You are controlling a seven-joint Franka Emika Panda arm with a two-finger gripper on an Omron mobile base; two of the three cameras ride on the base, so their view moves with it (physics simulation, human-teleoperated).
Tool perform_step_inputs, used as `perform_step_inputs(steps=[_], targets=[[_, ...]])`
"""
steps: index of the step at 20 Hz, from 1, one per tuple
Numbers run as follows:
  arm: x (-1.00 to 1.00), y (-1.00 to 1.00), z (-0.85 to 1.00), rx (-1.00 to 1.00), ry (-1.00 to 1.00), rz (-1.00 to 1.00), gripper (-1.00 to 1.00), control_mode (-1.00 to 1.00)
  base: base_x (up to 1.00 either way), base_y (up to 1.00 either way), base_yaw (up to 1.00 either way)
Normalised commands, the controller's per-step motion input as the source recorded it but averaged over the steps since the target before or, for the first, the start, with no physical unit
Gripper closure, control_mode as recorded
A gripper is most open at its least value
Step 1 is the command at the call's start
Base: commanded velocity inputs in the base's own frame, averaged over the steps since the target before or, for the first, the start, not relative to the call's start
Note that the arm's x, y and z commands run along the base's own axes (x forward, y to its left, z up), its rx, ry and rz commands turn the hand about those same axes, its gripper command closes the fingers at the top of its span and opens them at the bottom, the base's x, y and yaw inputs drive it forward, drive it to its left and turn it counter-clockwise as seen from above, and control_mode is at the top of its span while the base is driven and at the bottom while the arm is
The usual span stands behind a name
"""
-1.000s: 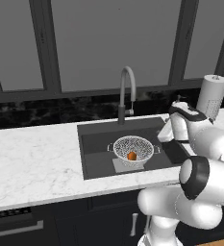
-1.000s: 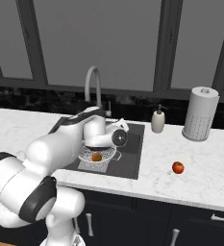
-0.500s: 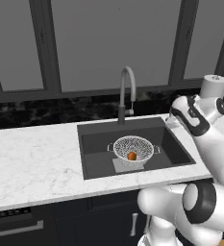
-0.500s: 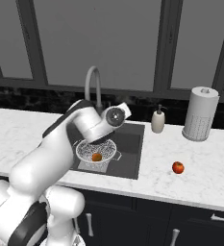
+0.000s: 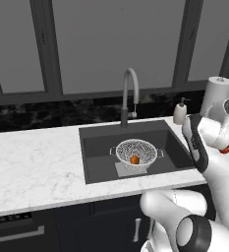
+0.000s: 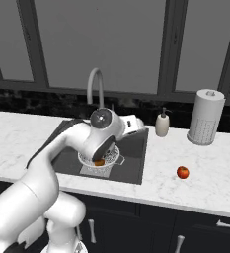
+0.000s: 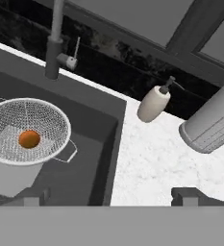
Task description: Put the colander in the sink, put the apple, orange in the colander, and turn on the sink faucet and pour water over the colander.
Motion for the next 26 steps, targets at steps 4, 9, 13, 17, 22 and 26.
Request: perform_step_inputs(steps=[4, 9, 13, 17, 22, 26], targets=[[-0.28, -0.51, -0.02, 0.00, 0.30, -0.54, -1.00, -1.00, 0.00, 0.00, 0.00], [-0.01, -0.60, -0.06, 0.00, 0.51, -0.41, -1.00, -1.00, 0.00, 0.00, 0.00], [0.01, -0.71, -0.13, 0.03, 0.51, -0.25, -1.00, -1.00, 0.00, 0.00, 0.00], [0.00, -0.72, -0.31, 0.16, 0.19, -0.14, -1.00, -1.00, 0.00, 0.00, 0.00], [0.10, -0.78, -0.29, 0.30, 0.10, -0.07, -1.00, -1.00, 0.00, 0.00, 0.00], [0.21, -0.63, -0.19, 0.28, 0.03, -0.04, -1.00, -1.00, 0.00, 0.00, 0.00]])
